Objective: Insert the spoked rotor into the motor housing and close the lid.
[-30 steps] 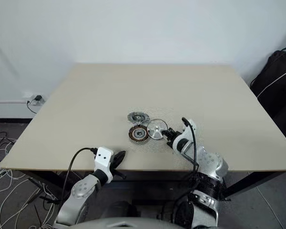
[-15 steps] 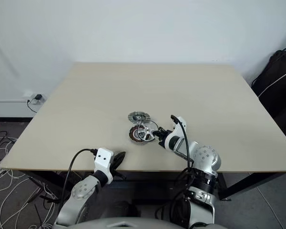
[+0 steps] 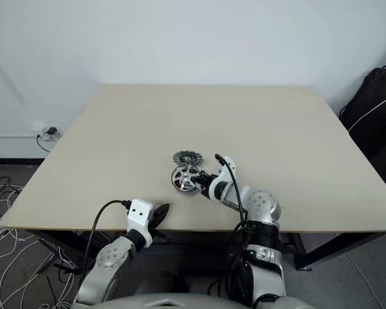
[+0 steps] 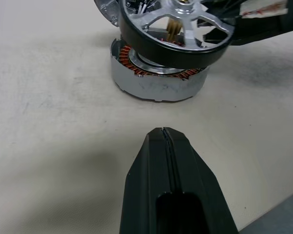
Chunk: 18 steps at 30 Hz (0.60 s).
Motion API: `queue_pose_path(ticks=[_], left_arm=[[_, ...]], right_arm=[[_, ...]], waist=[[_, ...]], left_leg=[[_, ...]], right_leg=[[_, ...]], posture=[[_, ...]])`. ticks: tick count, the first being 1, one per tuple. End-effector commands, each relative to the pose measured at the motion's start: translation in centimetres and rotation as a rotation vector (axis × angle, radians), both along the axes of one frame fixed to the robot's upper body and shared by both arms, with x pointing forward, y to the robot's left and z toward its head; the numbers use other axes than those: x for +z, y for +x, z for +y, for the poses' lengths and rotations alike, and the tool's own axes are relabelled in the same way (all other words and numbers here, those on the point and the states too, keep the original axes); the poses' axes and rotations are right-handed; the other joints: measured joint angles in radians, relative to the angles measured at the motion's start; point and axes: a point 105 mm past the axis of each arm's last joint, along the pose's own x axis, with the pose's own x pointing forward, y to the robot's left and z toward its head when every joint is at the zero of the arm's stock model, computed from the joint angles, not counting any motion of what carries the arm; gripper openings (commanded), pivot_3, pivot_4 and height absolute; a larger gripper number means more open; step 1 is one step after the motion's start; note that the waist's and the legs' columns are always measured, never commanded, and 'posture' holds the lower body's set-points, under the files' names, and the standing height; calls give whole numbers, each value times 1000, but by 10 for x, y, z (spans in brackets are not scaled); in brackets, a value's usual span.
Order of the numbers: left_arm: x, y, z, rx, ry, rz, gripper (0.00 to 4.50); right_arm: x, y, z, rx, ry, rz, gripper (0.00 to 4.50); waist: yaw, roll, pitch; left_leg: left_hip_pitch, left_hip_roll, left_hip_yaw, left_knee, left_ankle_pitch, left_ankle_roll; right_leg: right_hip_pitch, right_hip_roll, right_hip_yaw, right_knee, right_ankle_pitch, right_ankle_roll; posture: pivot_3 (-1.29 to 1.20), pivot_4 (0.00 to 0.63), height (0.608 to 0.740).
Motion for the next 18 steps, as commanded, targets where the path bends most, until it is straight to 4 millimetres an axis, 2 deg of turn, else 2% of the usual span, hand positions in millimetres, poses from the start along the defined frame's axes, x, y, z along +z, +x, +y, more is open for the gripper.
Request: queue_pose_path(ticks=[1,16,17,18], left_arm=[[12,4,-4,-9,-15,-55,0],[12,4,-2,-10,-10,-55,0],[12,4,-2,-10,-9,-55,0],[12,4,-2,-10,-9,-55,0]], right_arm=[[23,9,25,23,98,-65,371],[8,18,16,-19,57,-51,371],[7,18,15,-23,53,-52,1106],[7,19,14,-26,51,-53,1452]], waist=[[0,0,0],[0,0,0],[0,0,0],[0,0,0]], left_leg=[[0,0,0,0,0,0],[0,0,0,0,0,0],[0,0,0,0,0,0],[0,0,0,0,0,0]], right_leg=[[0,0,0,0,0,0],[0,0,0,0,0,0],[0,0,0,0,0,0],[0,0,0,0,0,0]], posture=[[0,0,740],[0,0,740],[0,0,740],[0,0,740]])
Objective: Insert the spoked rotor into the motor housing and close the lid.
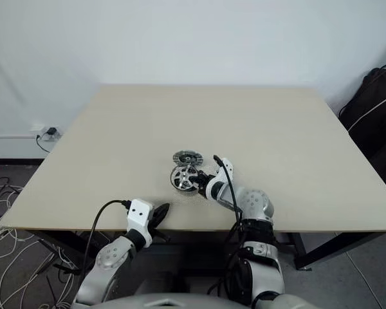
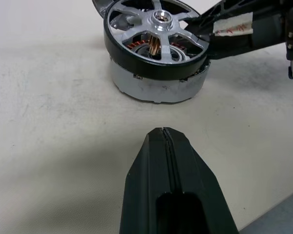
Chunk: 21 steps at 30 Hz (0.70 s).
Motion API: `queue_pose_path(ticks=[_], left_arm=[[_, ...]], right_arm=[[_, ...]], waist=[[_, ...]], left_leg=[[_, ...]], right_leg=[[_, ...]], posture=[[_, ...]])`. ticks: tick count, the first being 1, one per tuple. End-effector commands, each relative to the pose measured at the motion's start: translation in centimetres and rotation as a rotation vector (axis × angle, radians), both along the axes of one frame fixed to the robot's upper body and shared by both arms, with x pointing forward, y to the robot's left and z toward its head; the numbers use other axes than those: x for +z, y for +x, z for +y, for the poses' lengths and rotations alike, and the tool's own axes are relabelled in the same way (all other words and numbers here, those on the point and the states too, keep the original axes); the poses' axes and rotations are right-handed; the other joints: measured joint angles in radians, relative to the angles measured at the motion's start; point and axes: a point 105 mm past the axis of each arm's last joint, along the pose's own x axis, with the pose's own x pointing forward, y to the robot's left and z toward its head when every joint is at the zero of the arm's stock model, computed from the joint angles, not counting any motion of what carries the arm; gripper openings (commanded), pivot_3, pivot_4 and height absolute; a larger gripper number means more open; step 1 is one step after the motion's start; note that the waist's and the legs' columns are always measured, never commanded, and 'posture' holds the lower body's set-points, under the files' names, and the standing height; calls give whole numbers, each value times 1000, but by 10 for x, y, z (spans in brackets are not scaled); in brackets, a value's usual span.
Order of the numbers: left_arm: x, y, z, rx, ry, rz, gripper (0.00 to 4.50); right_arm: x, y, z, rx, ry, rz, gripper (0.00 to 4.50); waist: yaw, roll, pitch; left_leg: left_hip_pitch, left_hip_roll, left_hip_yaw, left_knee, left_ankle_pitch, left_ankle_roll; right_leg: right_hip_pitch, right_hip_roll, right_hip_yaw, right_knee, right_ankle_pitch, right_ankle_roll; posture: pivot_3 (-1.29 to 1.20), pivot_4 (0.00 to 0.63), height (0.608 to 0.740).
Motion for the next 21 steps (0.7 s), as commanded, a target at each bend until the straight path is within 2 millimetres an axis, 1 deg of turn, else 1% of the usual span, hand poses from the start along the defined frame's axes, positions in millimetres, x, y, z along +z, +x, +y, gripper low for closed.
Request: queue_pose_path(ticks=[1,2,3,7,9,10,14,15,18,21], left_arm=[[12,4,-1,-7,-10,-52,0],[12,4,-1,-7,-10,-52,0],[12,4,-1,-7,-10,-52,0],[12,5,-2,-10,-10,-51,0],[12,5,-2,-11,-10,-51,0],[12,5,-2,-11,-10,-51,0],[11,5,-3,-13,-11,-48,0],[11,4,-3,-13,-11,-47,0],[11,4,-4,-15,-14,-46,0],[11,5,-5,-18,-16,-47,0]], right_arm=[[18,10,8,6,22,-67,1771],[18,11,8,4,21,-69,2023],[18,11,6,-1,19,-70,2405],[18,13,4,-6,13,-74,3657],[19,13,2,-7,11,-78,4358],[21,13,0,-9,11,-87,4438],[32,15,-12,-24,-69,-184,4438],[36,15,-15,-27,-95,-216,4258],[52,13,-18,1,-193,-346,3518],[68,5,-8,88,-269,-474,2500]], waist=[[0,0,0],[0,0,0],[0,0,0],[1,0,-1],[1,0,-2],[1,0,-2],[1,0,-2],[1,0,-2],[0,1,-2],[-1,1,-2]], left_leg=[[0,0,0,0,0,0],[0,0,0,0,0,0],[0,0,0,0,0,0],[1,0,0,0,0,0],[1,0,0,0,0,0],[1,0,0,0,0,0],[1,-1,0,0,0,0],[1,-1,0,0,0,0],[0,-1,0,0,0,0],[-1,-1,0,-1,0,0]], right_leg=[[0,0,0,0,0,0],[0,0,0,0,0,0],[0,0,0,0,0,0],[1,0,0,0,0,0],[1,0,0,0,0,0],[1,-1,0,0,0,0],[2,-2,0,0,0,0],[1,-2,0,0,0,0],[0,-2,0,0,0,0],[-1,-2,0,0,0,0]], posture=[[0,0,740],[0,0,740],[0,0,740],[0,0,740],[0,0,740],[0,0,740],[0,0,740],[0,0,740],[0,0,740],[0,0,740]])
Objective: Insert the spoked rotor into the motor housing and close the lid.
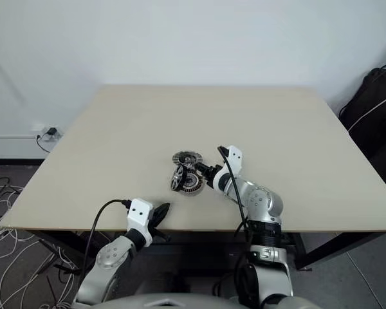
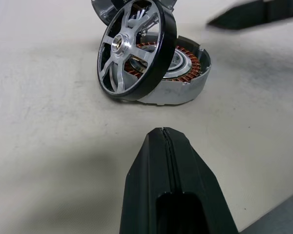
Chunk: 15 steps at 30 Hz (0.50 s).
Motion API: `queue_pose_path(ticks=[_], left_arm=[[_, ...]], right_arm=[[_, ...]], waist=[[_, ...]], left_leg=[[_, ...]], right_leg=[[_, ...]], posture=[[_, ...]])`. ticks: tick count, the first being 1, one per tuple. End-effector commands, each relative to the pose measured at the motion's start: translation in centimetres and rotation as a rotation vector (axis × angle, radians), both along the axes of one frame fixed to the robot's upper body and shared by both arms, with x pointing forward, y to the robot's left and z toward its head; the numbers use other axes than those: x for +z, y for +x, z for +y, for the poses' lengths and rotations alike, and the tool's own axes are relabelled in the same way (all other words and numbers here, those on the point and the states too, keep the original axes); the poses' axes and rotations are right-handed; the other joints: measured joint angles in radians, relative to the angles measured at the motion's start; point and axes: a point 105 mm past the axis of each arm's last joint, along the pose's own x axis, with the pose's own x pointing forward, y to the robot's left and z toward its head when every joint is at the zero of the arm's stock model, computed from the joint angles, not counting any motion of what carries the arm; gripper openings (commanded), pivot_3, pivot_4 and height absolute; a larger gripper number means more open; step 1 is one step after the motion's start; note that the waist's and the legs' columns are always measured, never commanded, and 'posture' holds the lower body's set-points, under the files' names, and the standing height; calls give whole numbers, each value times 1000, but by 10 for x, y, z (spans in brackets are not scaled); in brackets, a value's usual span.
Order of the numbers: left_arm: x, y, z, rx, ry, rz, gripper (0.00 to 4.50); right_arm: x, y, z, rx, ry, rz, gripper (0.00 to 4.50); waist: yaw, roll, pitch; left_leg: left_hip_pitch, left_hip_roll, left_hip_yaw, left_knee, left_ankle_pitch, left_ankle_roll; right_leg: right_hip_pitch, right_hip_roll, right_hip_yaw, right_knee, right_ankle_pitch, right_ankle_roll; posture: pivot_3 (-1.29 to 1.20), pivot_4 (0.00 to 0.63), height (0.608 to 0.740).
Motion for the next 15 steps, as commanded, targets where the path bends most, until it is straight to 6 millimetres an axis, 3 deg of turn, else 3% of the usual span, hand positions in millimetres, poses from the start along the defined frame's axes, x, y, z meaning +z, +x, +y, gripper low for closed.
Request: queue_pose_path(ticks=[1,8,15], left_arm=[[10,4,-4,-17,-16,-44,0],[11,5,-6,-26,-19,-45,0],[10,5,-6,-22,-21,-42,0]], right_arm=[[35,-8,23,133,-42,-184,2185],[41,-25,69,329,-21,-191,23],[39,-17,101,386,-142,-234,23]], waist=[[-3,0,0],[1,0,0],[0,-1,-1]], left_leg=[[0,0,0,0,0,0],[1,0,0,1,0,0],[1,0,0,1,0,0]], right_leg=[[0,0,0,0,0,0],[1,0,0,0,0,0],[1,0,0,0,0,0]], posture=[[0,0,740],[0,0,740],[0,0,740]])
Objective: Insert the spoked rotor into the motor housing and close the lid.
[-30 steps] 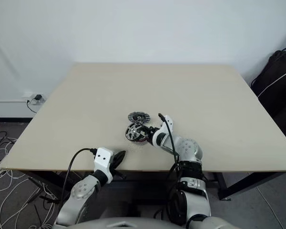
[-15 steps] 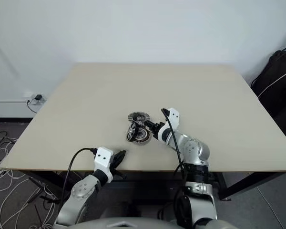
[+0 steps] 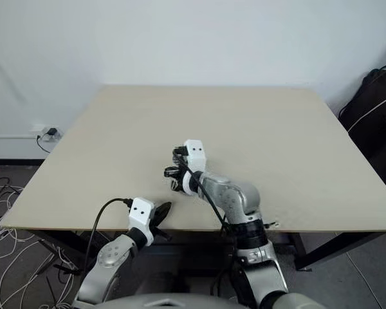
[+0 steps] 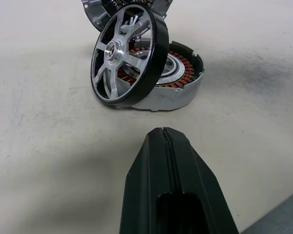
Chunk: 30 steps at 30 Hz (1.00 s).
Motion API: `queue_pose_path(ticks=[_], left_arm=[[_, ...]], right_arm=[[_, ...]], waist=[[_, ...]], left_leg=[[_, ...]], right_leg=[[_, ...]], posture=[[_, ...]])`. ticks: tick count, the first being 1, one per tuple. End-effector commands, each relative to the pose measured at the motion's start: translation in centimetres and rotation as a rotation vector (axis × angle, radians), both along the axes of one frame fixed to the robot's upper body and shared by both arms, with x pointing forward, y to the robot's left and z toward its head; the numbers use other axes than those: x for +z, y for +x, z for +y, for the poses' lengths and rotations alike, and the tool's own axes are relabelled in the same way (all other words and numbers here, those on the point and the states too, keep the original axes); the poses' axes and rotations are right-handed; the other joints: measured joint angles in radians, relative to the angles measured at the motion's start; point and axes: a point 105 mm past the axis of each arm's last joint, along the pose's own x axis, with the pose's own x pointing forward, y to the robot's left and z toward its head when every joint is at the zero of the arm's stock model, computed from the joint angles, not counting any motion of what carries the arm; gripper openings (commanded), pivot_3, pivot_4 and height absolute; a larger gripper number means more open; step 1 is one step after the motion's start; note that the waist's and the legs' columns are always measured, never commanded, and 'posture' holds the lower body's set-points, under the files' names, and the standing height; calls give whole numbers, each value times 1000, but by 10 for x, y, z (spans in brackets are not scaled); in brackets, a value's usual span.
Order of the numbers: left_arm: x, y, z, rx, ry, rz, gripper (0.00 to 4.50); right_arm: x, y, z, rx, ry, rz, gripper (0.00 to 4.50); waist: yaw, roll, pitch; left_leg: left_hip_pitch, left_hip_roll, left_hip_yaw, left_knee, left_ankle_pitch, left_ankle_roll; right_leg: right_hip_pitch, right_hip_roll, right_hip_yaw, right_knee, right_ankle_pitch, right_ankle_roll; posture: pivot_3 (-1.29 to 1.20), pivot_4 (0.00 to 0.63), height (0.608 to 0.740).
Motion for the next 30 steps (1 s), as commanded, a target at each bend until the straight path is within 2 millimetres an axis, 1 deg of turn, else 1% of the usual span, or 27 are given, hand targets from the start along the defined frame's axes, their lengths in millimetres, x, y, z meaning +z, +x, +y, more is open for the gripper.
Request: queue_pose_path(ticks=[1,5,8,16,23,30], left_arm=[[8,3,-3,-7,-16,-34,0],[8,2,-2,2,-18,-34,0],[8,2,-2,8,-20,-35,0],[10,2,-3,7,-22,-39,0],[10,2,-5,-2,-25,-37,0],[9,3,-5,-3,-26,-33,0]], right_arm=[[8,9,14,12,-56,-87,23],[0,17,17,-6,-129,-113,23],[-10,25,14,-35,-184,-124,23],[-31,41,-9,-122,-285,-125,23],[-32,43,-26,-151,-285,-106,23],[-30,41,-35,-153,-284,-99,23]], waist=[[-1,0,0],[0,0,0],[-1,0,0],[-2,0,0],[-1,0,0],[-2,0,0]], left_leg=[[0,0,0,0,0,0],[0,0,0,-1,0,0],[0,-1,0,-1,0,0],[0,-1,0,-1,0,-1],[0,-1,0,-1,0,-1],[0,-1,0,-1,0,-1]], right_leg=[[0,0,0,0,0,0],[0,0,0,0,0,0],[0,0,0,0,0,0],[-1,0,0,0,0,0],[0,0,0,0,0,0],[-1,0,0,0,0,0]], posture=[[0,0,740],[0,0,740],[0,0,740],[0,0,740],[0,0,740],[0,0,740]])
